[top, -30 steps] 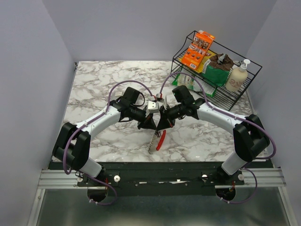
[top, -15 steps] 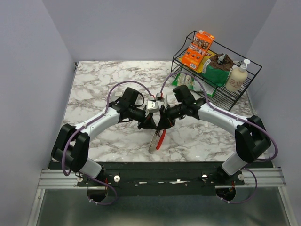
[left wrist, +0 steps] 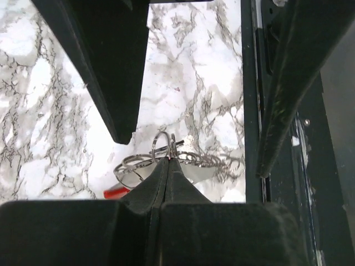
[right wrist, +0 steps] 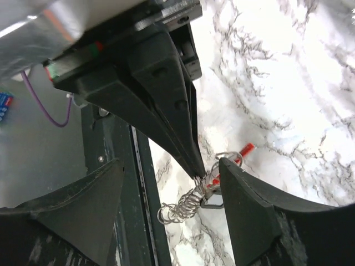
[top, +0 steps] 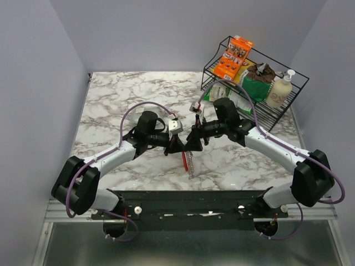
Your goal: Put the keys on the keyring
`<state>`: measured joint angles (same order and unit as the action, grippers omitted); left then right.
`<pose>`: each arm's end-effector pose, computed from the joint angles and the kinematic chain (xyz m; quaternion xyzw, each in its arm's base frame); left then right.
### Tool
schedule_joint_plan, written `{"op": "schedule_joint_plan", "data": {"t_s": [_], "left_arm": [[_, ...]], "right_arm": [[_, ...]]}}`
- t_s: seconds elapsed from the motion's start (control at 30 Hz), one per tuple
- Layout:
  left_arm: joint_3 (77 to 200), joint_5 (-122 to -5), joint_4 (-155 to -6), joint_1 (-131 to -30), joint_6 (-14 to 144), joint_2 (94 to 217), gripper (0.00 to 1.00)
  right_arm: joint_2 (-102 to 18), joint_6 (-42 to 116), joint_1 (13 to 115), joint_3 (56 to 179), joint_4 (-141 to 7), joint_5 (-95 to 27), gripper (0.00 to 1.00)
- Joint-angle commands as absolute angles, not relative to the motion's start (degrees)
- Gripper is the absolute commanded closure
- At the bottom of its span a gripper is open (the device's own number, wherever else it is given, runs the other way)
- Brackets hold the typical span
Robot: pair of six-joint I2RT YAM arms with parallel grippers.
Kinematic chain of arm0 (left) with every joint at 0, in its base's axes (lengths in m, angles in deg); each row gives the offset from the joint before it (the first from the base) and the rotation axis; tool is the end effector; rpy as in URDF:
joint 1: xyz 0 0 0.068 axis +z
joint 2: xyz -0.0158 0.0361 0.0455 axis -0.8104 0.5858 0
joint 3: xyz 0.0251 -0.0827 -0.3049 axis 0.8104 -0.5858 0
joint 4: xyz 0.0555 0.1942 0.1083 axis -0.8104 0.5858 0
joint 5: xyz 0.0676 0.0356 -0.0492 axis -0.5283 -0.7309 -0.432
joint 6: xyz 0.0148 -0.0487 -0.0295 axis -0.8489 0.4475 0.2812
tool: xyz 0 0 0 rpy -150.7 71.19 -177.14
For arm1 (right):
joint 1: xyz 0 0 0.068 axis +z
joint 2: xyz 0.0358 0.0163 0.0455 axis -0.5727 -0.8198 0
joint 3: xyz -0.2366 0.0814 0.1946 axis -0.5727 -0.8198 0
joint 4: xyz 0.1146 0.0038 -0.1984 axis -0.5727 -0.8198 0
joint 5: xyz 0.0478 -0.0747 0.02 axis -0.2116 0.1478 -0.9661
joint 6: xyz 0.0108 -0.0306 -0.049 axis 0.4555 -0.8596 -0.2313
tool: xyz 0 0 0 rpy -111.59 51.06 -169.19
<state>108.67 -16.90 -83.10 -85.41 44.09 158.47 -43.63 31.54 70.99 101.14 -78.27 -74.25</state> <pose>0.1924 -0.1577 0.2903 0.4828 0.6444 -0.4762 0.3533 0.2078 0.1903 0.3313 -0.4191 0.7212 0.4759 0.2789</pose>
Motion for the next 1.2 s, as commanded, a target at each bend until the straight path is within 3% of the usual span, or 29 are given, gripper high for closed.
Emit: {"op": "schedule_joint_plan", "data": {"t_s": [0.0,0.17,0.4,0.6,0.93,1.17], "left_arm": [[104.8,-19.9,-98.4,-86.0,53.2,156.0,1.0],[100.1,-21.6,-111.1,-86.2,58.7,154.4,1.0],[94.4,-22.7,-125.5,-86.2,65.9,154.3,1.0],[91.9,-24.3,-135.6,-86.2,71.7,157.6,1.0],[91.0,-26.5,-143.9,-86.2,74.2,166.5,1.0],[91.0,-26.7,-159.9,-86.1,81.0,176.8,1.0]], "right_arm": [[-40.4,35.3,71.3,99.8,-74.9,-71.2,0.22],[-38.2,38.8,69.7,98.0,-73.5,-69.8,0.23],[-34.4,43.3,65.4,93.6,-67.2,-75.6,0.34],[-34.1,45.2,63.9,90.0,-64.3,-78.1,0.37],[-35.4,48.2,61.9,86.4,-60.7,-73.6,0.42],[-37.6,52.4,58.0,83.0,-52.7,-76.0,0.43]]}}
